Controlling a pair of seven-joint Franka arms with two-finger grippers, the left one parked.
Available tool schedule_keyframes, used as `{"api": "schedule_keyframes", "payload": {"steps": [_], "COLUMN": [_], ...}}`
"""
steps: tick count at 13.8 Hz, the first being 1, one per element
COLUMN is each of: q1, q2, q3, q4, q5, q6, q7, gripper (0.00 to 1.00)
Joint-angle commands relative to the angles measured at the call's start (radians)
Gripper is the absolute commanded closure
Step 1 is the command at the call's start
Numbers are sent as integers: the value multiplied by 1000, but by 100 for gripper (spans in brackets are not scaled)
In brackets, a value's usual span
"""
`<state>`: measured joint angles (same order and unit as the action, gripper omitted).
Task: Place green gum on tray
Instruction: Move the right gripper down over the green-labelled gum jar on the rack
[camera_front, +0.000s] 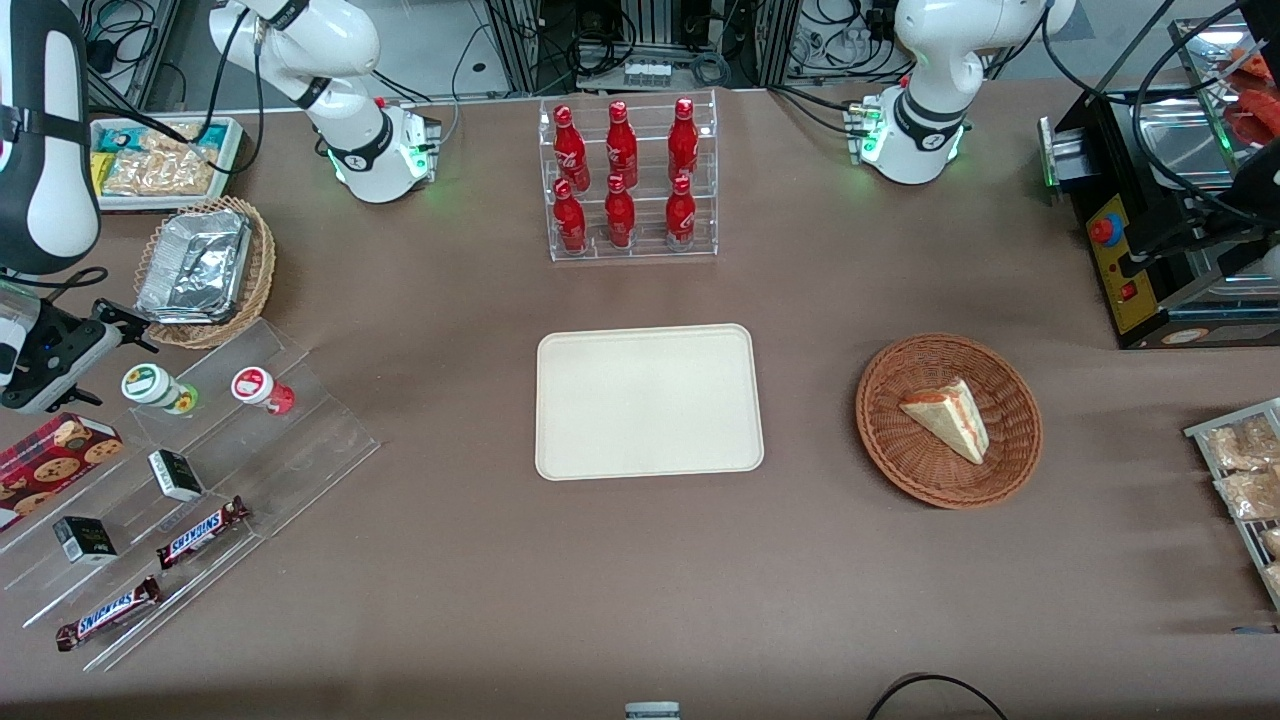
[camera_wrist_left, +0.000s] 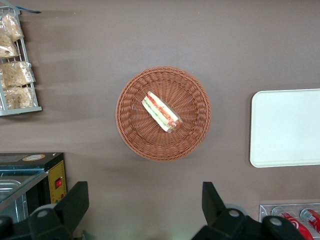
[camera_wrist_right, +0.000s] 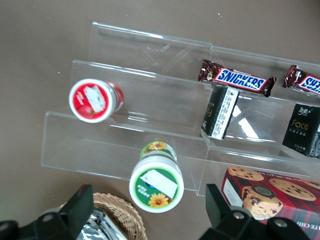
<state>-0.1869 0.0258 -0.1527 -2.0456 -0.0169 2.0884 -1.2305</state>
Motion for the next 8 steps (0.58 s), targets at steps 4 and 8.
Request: {"api": "schedule_keyframes", "payload": {"steps": [4, 8], "q1": [-26, -28], "q2": [-3, 14], "q3": [4, 4], "q4": [-77, -100], "q5": [2, 9], "q6": [114, 160], "q7": [-29, -29], "gripper": [0, 0]}}
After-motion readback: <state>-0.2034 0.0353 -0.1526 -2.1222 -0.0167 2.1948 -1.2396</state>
